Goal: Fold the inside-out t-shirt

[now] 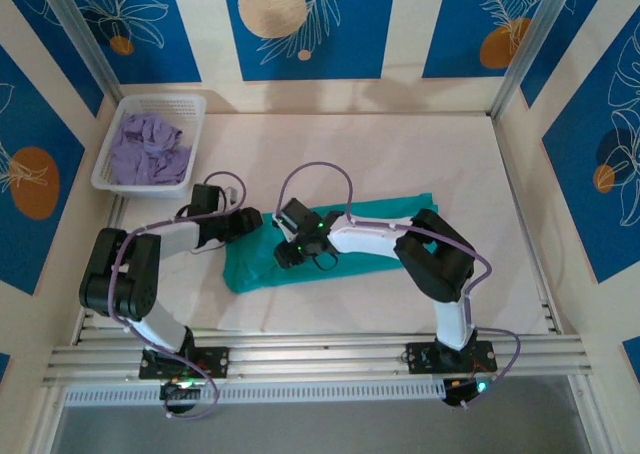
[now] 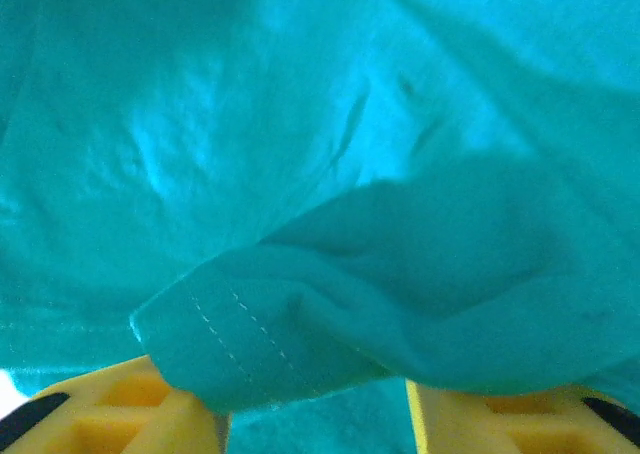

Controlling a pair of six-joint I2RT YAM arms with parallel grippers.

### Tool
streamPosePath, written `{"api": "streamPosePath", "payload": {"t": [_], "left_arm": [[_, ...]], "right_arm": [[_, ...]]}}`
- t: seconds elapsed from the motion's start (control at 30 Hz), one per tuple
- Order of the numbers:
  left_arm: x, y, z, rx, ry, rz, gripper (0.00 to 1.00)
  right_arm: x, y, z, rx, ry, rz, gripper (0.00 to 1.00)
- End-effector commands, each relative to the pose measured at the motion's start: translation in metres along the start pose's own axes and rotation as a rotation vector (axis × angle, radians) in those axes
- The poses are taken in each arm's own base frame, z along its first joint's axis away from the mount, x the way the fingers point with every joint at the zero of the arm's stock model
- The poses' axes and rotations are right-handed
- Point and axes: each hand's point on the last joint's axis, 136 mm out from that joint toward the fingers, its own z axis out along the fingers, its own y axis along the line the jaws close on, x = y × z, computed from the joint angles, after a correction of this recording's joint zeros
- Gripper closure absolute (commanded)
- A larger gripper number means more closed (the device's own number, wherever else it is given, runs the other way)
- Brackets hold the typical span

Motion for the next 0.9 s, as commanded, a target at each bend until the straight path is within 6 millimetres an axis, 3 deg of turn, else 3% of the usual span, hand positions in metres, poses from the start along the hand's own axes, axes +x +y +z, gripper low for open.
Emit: {"api": "streamPosePath", "payload": {"t": [0.0,0.17,0.5,0.7,0.87], "left_arm": [[0.002,0.005,-0.003,-0.016,0.007,0.014,0.43],[0.002,0.007,-0.001,-0.022,0.011,0.019,0.42],[0.000,0.010,-0.001,-0.044,0.017,0.043,0.42],[-0.001,0.011,-0.002,-0.050,0.016,0.048,0.41],[-0.002,0.011,-0.003,-0.049,0.014,0.048,0.42]], "right_arm": [[-0.008,-0.011,0.004,0.085,-0.014,0.032,0.59],[-0.002,-0.022,-0.001,0.145,0.003,0.068,0.75],[0.028,-0.010,-0.025,0.114,0.029,0.112,1.00],[0.045,0.001,-0.036,0.023,0.020,0.132,1.00],[0.040,0.012,-0.046,-0.056,-0.043,0.110,0.99]]}}
